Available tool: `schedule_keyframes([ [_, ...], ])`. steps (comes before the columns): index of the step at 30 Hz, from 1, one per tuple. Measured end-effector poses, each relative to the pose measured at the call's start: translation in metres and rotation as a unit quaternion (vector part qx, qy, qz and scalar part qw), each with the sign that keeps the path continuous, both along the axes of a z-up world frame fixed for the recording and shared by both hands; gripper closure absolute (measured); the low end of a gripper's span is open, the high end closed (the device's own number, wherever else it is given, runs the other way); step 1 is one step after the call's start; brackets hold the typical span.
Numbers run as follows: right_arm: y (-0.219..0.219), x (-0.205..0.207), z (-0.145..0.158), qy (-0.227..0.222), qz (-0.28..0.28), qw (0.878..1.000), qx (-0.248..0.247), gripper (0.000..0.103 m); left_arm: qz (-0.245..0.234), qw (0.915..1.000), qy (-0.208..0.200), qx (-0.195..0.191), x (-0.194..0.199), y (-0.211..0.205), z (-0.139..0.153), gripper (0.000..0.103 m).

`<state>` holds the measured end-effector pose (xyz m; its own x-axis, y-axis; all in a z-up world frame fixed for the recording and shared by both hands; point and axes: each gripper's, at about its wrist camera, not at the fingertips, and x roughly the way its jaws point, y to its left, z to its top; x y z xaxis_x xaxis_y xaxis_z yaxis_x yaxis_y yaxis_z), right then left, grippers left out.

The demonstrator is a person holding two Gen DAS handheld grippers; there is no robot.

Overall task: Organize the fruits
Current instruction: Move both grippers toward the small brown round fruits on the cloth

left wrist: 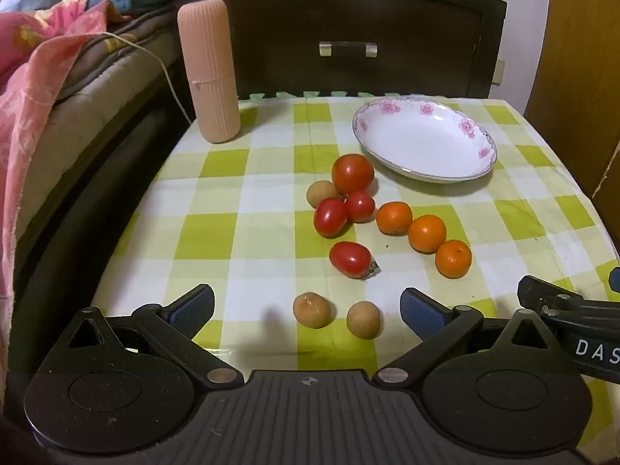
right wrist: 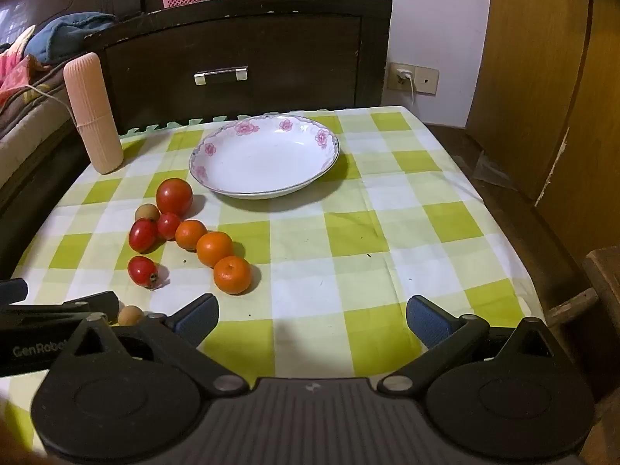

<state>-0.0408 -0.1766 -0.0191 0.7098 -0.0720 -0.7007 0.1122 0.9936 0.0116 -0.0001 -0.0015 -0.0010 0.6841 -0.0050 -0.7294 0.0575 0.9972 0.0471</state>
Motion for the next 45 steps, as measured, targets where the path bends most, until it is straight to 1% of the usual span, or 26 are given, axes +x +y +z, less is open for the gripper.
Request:
schedule_keyframes([
  [5, 0.000, 0.001, -0.001, 0.001, -0.005, 1.000, 0.003, 0.001, -0.001, 1.0000, 0.005, 0.002, 0.002, 0.002, -0.004, 0.000],
  [7, -0.003, 0.010, 0.004, 0.002, -0.006, 1.000, 0.002, 0.001, -0.002, 1.0000, 0.006, 0.000, 0.000, 0.005, -0.003, 0.000],
  [8, -0.001, 0.002, 0.001, -0.002, 0.001, 1.000, 0.003, 0.001, -0.002, 1.0000, 0.008, 0.001, 0.000, 0.005, -0.004, 0.000],
  [24, 0.001, -0.001, -0.009, 0.001, 0.011, 1.000, -0.003, 0.001, 0.005, 0.9999, 0.016, -0.001, 0.000, 0.010, -0.008, 0.000],
  [25, 0.003, 0.003, -0.006, 0.003, 0.012, 1.000, -0.004, 0.001, 0.005, 0.9999, 0.016, 0.000, -0.001, 0.010, -0.008, 0.000],
  [45, 0.004, 0.005, -0.008, 0.007, 0.014, 1.000, -0.002, 0.001, 0.006, 0.9997, 0.022, 0.008, 0.000, 0.009, -0.009, 0.001],
])
